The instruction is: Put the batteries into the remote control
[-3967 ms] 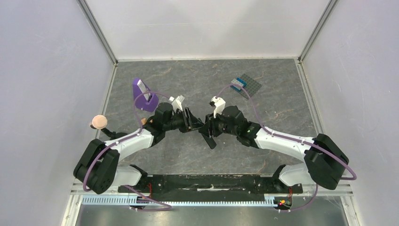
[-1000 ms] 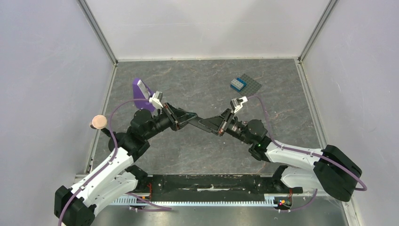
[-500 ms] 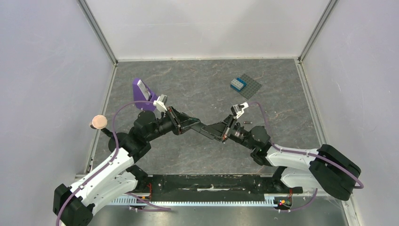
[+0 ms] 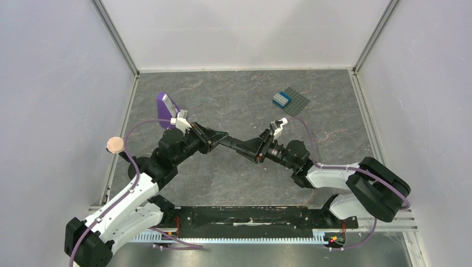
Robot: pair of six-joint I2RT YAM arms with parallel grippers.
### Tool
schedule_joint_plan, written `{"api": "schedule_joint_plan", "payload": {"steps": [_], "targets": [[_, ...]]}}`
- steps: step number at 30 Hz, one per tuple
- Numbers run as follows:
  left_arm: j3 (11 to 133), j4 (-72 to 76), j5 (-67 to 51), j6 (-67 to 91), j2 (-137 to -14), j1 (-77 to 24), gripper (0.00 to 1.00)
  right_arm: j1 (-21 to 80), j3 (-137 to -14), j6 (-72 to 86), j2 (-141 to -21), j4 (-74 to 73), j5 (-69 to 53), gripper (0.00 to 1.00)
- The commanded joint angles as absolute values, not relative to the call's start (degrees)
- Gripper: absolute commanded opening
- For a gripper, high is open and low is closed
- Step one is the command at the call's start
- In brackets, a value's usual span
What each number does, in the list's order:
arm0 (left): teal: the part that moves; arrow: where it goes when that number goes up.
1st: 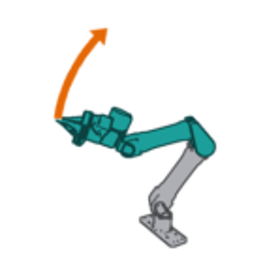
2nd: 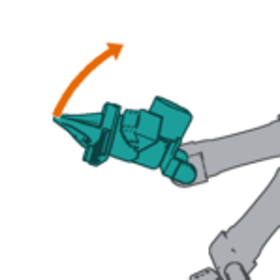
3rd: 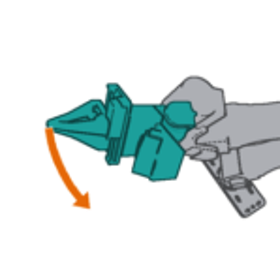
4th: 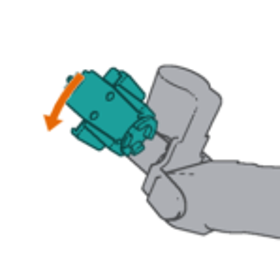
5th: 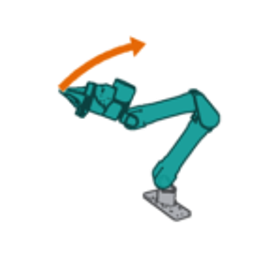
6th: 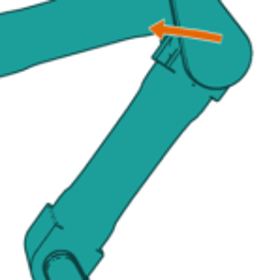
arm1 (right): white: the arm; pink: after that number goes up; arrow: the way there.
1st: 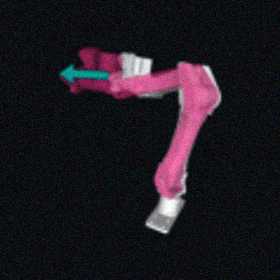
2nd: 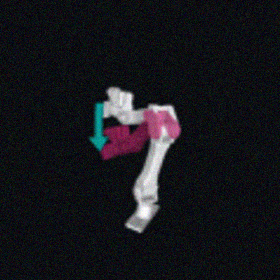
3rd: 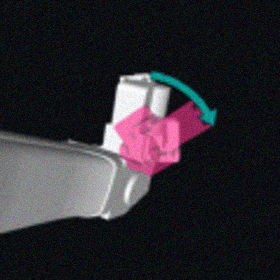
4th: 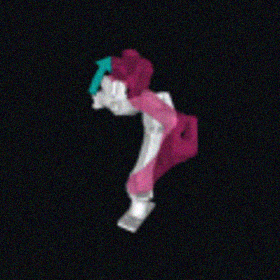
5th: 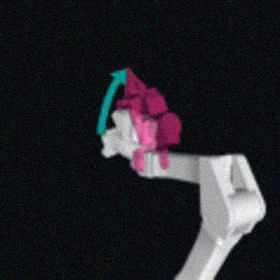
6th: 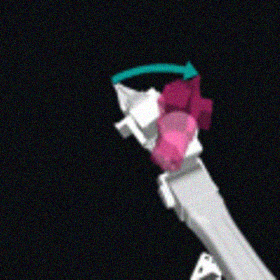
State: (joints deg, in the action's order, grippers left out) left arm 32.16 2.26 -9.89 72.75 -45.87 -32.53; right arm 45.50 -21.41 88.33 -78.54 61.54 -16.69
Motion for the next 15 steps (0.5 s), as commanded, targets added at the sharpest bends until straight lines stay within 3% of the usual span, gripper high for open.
{"api": "schedule_joint_plan", "payload": {"steps": [1, 9, 15], "targets": [[34.2, 3.2, -5.8, 67.3, -47.3, -32.3, 0.02, 44.6, -24.1, 88.7, -80.9, 62.6, -19.5, 0.54], [36.2, -1.1, -3.3, 62.1, -48.3, -32.3, 0.02, 43.2, -22.7, 89.0, -82.8, 60.9, -21.0, 0.34], [36.0, -0.5, -4.3, 60.1, -50.4, -32.3, 0.02, 42.5, -22.8, 86.2, -81.9, 56.0, -20.9, 0.29]]}}
